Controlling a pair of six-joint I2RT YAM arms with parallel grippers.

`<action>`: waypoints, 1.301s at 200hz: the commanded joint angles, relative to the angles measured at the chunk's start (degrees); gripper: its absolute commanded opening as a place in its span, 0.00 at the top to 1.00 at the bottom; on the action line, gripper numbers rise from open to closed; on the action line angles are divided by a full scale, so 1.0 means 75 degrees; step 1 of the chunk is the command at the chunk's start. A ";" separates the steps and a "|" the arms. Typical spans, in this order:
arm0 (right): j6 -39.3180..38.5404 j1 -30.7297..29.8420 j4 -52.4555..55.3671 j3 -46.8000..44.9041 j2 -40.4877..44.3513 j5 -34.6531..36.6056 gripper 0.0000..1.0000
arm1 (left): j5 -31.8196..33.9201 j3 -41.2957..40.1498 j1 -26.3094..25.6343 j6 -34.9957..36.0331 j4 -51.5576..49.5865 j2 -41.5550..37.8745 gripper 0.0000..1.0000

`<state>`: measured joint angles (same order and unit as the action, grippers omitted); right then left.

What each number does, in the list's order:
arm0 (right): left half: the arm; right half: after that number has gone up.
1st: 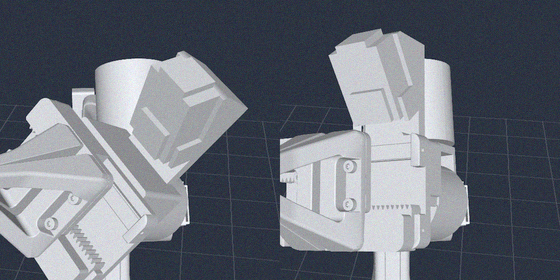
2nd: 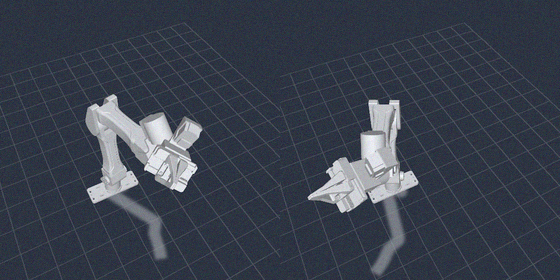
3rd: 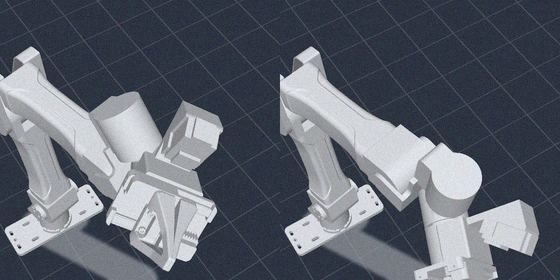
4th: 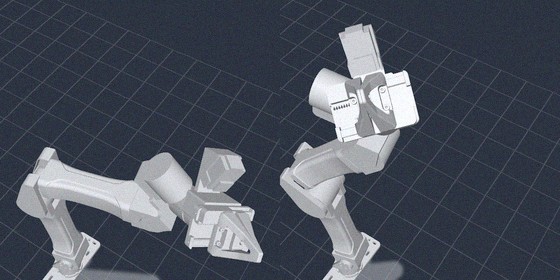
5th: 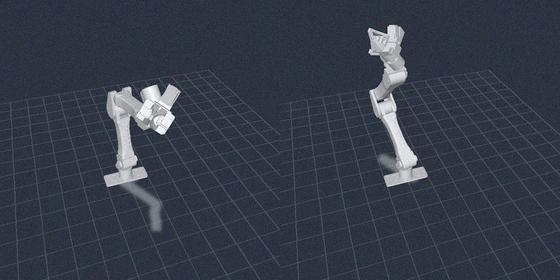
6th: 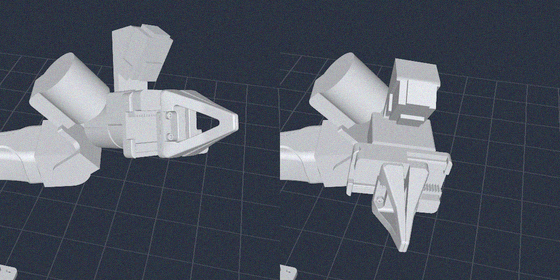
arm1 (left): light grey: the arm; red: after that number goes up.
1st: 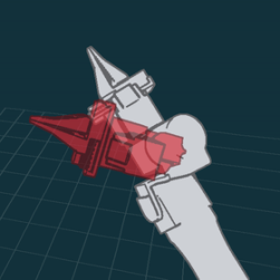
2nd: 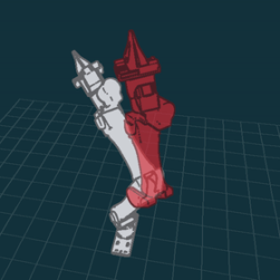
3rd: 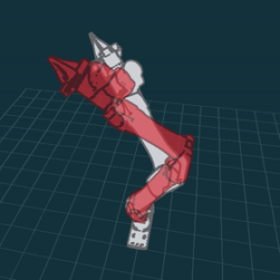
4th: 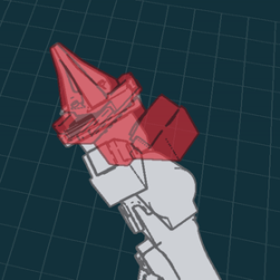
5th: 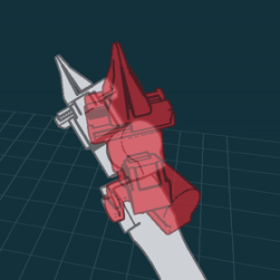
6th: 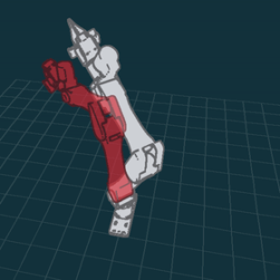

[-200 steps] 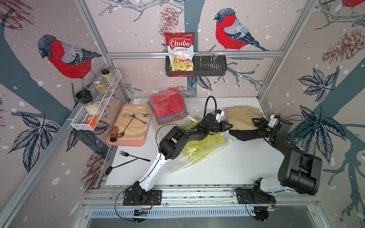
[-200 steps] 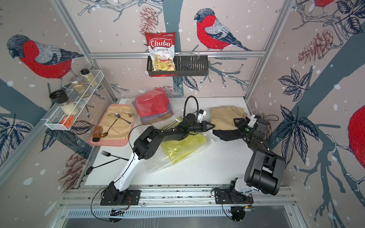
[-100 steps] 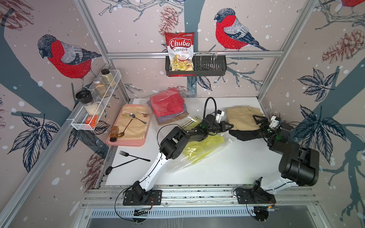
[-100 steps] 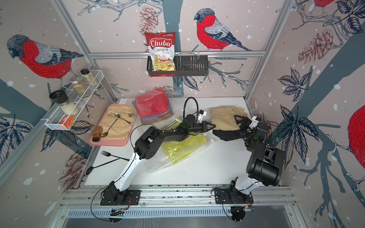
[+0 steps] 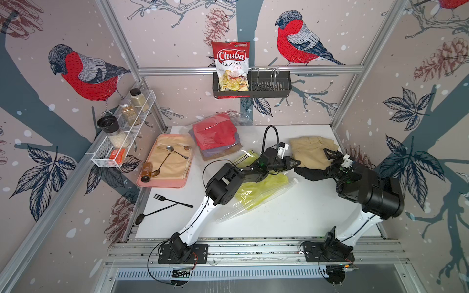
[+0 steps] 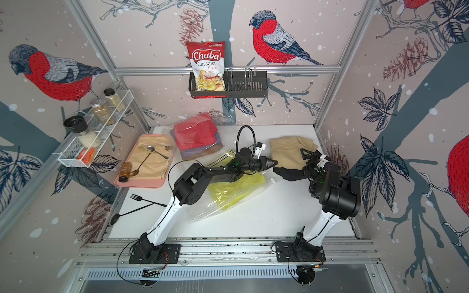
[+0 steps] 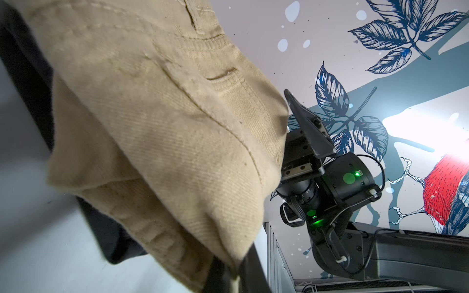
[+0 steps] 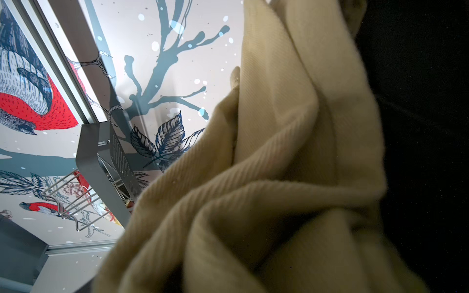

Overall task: Take the trousers out of the vacuum bag
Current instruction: Place the trousers at the center of the board.

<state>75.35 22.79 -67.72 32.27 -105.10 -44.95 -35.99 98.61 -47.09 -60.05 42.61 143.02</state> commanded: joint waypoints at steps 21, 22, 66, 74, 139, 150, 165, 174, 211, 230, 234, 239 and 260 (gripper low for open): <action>0.0207 0.0020 -0.0756 0.0487 -0.0363 0.0831 0.00 | -0.0176 -0.0124 -0.0038 -0.0067 0.0717 -0.0072 1.00; 0.0201 0.0026 -0.0738 0.0500 -0.0370 0.0845 0.00 | -0.0173 -0.0126 -0.0038 -0.0067 0.0717 -0.0078 1.00; -0.0779 0.0215 0.0484 0.1202 -0.0148 0.1255 0.00 | -0.0186 -0.0190 -0.0039 -0.0113 0.0764 -0.0076 1.00; -0.1150 0.0231 0.0988 0.1353 0.0039 0.1367 0.00 | -0.0206 -0.0172 -0.0038 -0.0136 0.0779 -0.0052 1.00; -0.2477 0.0446 0.2529 0.1615 0.0665 0.1613 0.00 | -0.0311 0.0299 -0.0190 -0.0127 0.0548 0.0127 1.00; -0.2477 0.0528 0.2482 0.1655 0.0611 0.1465 0.00 | -0.0331 0.0271 -0.0208 -0.0126 0.0541 0.0120 1.00; -0.2497 0.0603 0.2598 0.1670 0.0598 0.1323 0.00 | -0.0353 0.0244 -0.0236 -0.0146 0.0541 0.0114 1.00; -0.2483 0.0617 0.2643 0.1598 0.0633 0.1223 0.00 | -0.0374 0.0225 -0.0241 -0.0178 0.0570 0.0113 1.00; -0.2625 0.0641 0.2819 0.1065 0.1014 0.1019 0.03 | -0.0444 0.0425 -0.0329 -0.0116 0.0378 0.0085 1.00; -0.2580 0.0697 0.2897 0.0976 0.0937 0.0569 0.09 | -0.0472 0.0497 -0.0377 -0.0097 0.0311 0.0102 1.00; -0.2551 0.0706 0.2830 0.0914 0.0930 0.0507 0.10 | -0.0465 0.0493 -0.0372 -0.0122 0.0329 0.0102 1.00; -0.2546 0.0712 0.2756 0.0845 0.0912 0.0446 0.12 | -0.0463 0.0484 -0.0377 -0.0136 0.0337 0.0109 1.00; -0.2620 0.0723 0.2768 0.0780 0.0811 0.0375 0.23 | -0.0464 0.0420 -0.0377 -0.0137 0.0345 0.0080 1.00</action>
<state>56.95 28.14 -46.44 38.50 -98.32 -39.05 -37.32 101.73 -49.71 -61.23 42.83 144.00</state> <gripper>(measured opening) 0.832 0.081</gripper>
